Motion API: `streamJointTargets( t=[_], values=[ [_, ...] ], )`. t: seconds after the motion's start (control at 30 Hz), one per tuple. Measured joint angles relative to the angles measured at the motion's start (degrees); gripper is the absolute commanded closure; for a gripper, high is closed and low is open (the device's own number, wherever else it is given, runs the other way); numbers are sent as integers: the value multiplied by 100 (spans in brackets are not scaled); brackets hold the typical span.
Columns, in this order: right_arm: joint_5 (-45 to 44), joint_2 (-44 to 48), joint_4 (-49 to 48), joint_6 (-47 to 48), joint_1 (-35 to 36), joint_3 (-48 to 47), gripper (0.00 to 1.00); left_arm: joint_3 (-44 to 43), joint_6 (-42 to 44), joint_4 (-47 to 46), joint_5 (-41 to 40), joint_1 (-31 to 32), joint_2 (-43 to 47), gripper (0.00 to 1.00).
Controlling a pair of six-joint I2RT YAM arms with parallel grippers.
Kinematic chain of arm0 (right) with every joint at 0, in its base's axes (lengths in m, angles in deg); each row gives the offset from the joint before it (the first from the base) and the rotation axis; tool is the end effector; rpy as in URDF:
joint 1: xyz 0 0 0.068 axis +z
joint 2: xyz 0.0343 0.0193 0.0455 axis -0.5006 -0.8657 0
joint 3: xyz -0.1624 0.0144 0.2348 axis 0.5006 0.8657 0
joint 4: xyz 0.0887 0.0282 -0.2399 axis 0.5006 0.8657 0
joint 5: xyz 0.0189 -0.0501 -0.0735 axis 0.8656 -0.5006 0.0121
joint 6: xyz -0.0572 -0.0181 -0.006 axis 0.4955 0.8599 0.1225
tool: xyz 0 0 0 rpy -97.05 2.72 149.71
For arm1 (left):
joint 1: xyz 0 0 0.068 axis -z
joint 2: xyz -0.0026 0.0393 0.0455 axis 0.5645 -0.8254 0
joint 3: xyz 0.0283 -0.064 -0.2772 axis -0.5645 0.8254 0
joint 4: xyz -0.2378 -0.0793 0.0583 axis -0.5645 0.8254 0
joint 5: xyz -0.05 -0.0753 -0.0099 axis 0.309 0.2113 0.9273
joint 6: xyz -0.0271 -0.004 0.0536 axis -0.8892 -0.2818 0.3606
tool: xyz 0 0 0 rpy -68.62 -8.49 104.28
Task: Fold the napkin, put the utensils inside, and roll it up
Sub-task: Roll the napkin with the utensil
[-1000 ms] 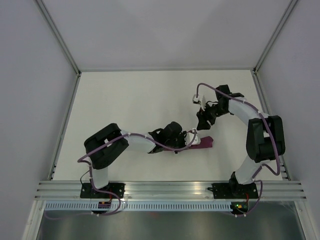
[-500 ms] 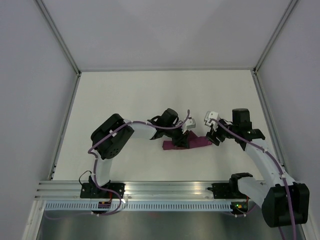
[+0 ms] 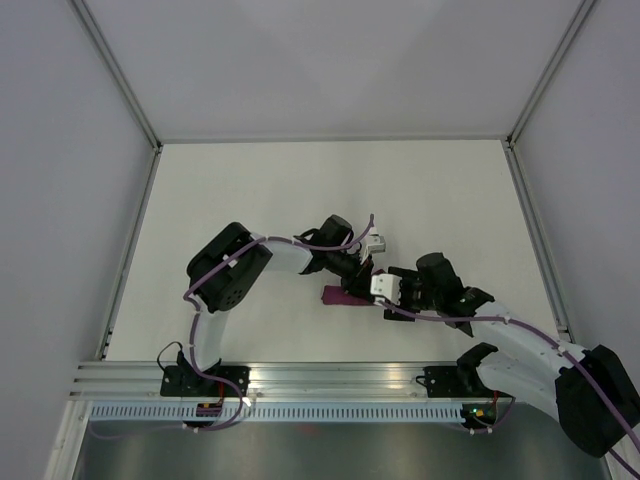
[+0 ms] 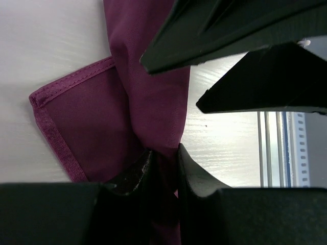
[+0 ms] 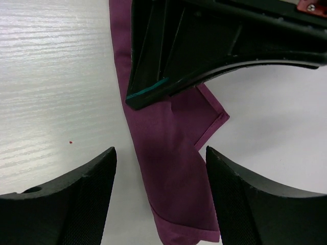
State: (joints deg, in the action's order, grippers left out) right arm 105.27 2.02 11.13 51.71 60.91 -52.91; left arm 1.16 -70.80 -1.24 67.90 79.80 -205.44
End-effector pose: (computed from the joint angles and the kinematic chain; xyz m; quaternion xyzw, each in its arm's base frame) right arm 0.1434 0.1055 0.1742 -0.6428 0.6455 0.1160 0.3957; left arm 0.2617 -0.3159 0.1239 0.4945 0.6931 -0.4995 0.1598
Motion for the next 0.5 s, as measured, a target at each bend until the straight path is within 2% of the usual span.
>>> streamJointTargets(
  t=[0.17, 0.4, 0.43, 0.5],
  values=[
    [-426, -195, -472, -46, 376, 118, 24, -87, -15, 146, 188, -28, -83, 98],
    [-629, -660, -748, -61, 592, 136, 32, -146, -22, 302, 302, -44, -120, 98],
    [-634, -699, -763, -63, 603, 138, 34, -151, -22, 323, 326, -48, -125, 98],
    [-682, -739, -798, -63, 608, 138, 50, -166, -24, 367, 356, -61, -136, 98]
  ],
)
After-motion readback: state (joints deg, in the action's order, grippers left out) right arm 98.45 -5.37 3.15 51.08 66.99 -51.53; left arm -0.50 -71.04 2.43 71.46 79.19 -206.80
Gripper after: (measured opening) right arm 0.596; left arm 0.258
